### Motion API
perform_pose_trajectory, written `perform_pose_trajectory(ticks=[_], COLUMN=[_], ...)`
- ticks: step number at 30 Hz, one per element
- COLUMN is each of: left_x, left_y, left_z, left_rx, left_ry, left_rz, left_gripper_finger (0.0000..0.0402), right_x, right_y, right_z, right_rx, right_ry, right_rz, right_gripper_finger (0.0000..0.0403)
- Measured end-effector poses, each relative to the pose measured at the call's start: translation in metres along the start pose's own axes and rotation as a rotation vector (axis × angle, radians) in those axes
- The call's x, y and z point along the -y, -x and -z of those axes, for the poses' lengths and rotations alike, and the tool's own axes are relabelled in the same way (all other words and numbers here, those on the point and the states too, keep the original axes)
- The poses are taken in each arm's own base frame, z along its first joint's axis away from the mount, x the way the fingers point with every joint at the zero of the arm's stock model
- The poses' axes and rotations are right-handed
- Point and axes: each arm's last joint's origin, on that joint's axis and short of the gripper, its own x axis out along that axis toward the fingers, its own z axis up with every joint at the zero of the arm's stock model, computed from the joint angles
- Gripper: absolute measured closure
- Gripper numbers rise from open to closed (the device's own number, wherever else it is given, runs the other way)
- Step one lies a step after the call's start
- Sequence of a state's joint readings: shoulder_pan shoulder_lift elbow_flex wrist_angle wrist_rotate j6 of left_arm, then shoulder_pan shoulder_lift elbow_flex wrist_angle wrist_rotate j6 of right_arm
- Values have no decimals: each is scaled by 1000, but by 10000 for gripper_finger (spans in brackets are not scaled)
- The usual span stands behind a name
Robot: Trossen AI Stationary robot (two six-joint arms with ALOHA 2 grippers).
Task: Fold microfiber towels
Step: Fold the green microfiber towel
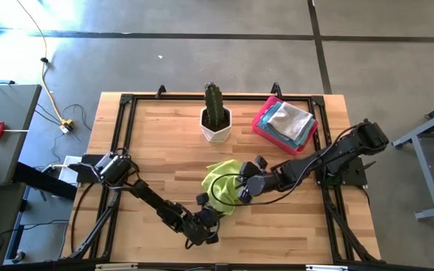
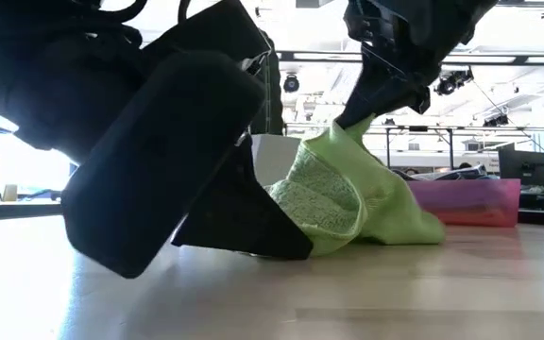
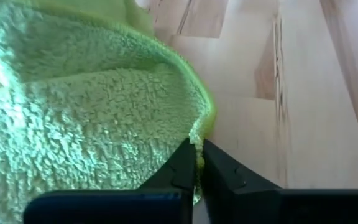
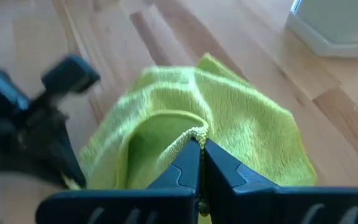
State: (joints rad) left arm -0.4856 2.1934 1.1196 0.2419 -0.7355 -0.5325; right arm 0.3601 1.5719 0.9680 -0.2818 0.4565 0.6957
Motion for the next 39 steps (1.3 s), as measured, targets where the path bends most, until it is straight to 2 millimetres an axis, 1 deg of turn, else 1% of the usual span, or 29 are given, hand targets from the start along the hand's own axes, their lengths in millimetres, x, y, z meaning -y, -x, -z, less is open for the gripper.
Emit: perform_pose_trajectory(ticks=[1, 3, 6, 10, 14, 16, 19, 21, 24, 27, 29, 32, 35, 36, 37, 39], left_x=[1, 0, -1, -6, -20, -29, -45, -57, -76, -91, -100, -115, -129, -132, -133, -135], left_y=[2, 7, 20, 52, 82, 101, 125, 141, 162, 176, 184, 194, 200, 202, 205, 208], left_z=[-1, -5, -15, -45, -64, -79, -97, -105, -118, -127, -132, -139, -148, -150, -152, -154], left_rx=[0, -3, -14, -10, -45, -27, -3, 13, 55, 94, 124, 154, 194, 203, 215, 198], left_ry=[-12, -48, -97, -77, -93, -88, -114, -144, -138, -133, -152, -224, -232, -219, -183, -108], left_rz=[7, 20, 45, 78, 62, 53, 20, -23, -83, -142, -193, -285, -379, -386, -371, -263], left_gripper_finger=[394, 389, 394, 397, 399, 399, 399, 400, 400, 400, 400, 400, 400, 400, 400, 400], right_x=[0, -1, -6, -15, -24, -30, -38, -42, -45, -41, -38, -32, -26, -25, -24, -25], right_y=[0, 2, 5, 12, 26, 36, 54, 69, 90, 105, 112, 118, 120, 120, 120, 118], right_z=[2, 6, 12, 20, 25, 21, 9, 1, -13, -26, -35, -49, -61, -65, -67, -69], right_rx=[-15, -50, -98, -121, -108, -81, -46, -39, -10, 11, 50, 120, 208, 217, 206, 113], right_ry=[20, 77, 174, 332, 500, 561, 646, 729, 835, 879, 877, 898, 864, 840, 813, 762], right_rz=[-1, -14, -61, -140, -184, -193, -146, -74, 58, 191, 286, 463, 632, 641, 609, 425], right_gripper_finger=[403, 403, 403, 403, 403, 403, 403, 403, 403, 403, 403, 403, 403, 403, 403, 403])
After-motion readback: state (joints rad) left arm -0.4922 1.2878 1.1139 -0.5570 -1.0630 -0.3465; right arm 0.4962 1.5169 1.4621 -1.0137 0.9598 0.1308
